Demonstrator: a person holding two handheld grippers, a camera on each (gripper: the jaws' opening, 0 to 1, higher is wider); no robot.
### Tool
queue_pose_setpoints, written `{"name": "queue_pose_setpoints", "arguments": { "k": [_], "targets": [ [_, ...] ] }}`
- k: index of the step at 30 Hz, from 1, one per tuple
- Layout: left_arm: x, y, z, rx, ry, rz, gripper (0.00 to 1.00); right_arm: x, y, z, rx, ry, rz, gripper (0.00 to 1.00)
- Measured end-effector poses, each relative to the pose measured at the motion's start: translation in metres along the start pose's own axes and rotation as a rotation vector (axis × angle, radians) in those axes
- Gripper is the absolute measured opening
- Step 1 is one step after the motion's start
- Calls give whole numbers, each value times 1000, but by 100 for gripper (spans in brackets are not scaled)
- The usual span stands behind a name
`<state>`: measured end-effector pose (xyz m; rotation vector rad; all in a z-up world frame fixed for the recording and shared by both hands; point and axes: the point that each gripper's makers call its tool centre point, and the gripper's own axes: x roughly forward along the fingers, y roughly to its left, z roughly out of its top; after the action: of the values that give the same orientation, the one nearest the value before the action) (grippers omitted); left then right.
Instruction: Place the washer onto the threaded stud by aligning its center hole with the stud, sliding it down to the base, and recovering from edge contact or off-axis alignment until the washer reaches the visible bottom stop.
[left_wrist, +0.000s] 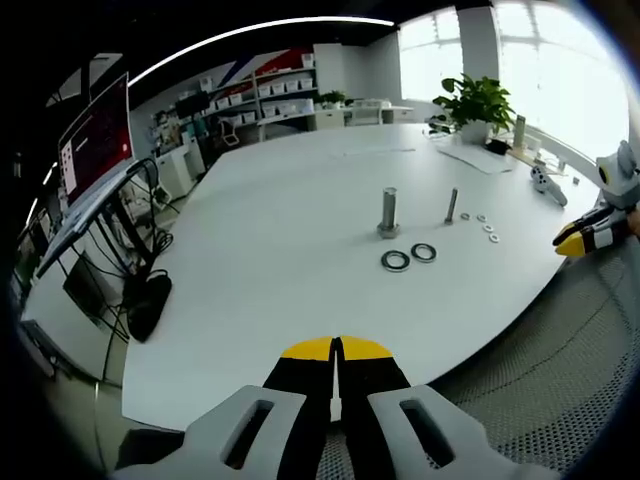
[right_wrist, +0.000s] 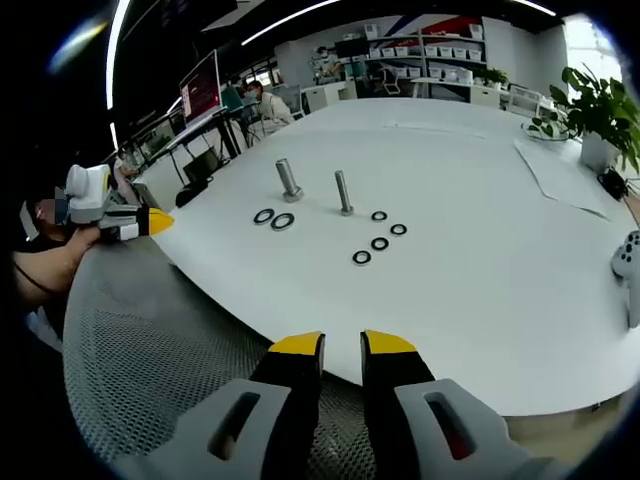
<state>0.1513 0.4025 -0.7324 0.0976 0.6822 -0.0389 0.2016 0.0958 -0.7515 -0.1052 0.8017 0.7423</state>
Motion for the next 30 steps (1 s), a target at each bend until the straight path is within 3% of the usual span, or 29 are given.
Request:
{"name": "queue_pose_setpoints", "arguments": {
  "k": [25,30],
  "targets": [
    [2,-4,2,8,-16,-35,1,1,0,-3,11,16,0,18],
    [5,-10,-3,45,24,-63,7,1,-2,-3,19,16,-11,18]
  ]
}}
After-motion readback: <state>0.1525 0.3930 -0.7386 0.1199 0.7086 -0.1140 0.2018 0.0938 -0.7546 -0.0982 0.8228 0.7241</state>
